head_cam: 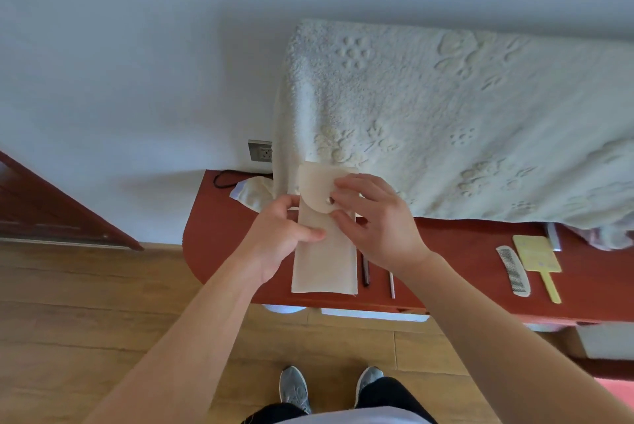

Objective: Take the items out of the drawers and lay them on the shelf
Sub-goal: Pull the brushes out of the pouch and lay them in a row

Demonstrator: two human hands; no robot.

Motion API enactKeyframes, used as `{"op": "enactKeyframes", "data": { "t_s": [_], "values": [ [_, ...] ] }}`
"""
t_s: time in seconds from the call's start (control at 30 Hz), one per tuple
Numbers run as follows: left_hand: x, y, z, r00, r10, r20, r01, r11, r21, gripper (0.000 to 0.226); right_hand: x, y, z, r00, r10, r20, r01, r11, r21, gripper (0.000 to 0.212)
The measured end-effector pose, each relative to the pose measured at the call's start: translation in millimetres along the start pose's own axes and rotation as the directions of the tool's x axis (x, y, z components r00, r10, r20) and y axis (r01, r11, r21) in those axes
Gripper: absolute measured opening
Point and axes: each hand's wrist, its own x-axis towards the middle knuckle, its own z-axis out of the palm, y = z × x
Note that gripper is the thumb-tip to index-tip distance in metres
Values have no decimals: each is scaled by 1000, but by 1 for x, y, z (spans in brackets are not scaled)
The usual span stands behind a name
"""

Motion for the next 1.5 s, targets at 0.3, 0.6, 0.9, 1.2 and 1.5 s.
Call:
{"op": "enactKeyframes", "data": {
  "t_s": [0.3, 0.6, 0.9, 1.2, 1.5],
  "values": [
    [-24, -16, 49, 1000, -13, -23, 12, 999, -42, 48, -23, 8, -35, 999, 35, -20, -34, 998, 48, 13],
    [-23, -7, 84, 1000, -1, -31, 0, 999, -37, 45, -23, 23, -66, 996, 93, -15, -90, 986, 139, 6],
    [-27, -14, 96, 999, -9, -48, 7, 1000, -28, 45, -25, 22, -75, 980, 197, 18, -196, 956, 217, 9],
    [-33, -16, 97, 998, -10, -59, 9, 1000, -20, 49, -6, 19, -91, 898, 422, 123, -439, 847, 301, 9],
    [-39, -20, 92, 1000, -20, -24, 22, 997, 77, 48, 16, 24, -105, 926, 376, 6, -362, 887, 285, 13]
  ]
}}
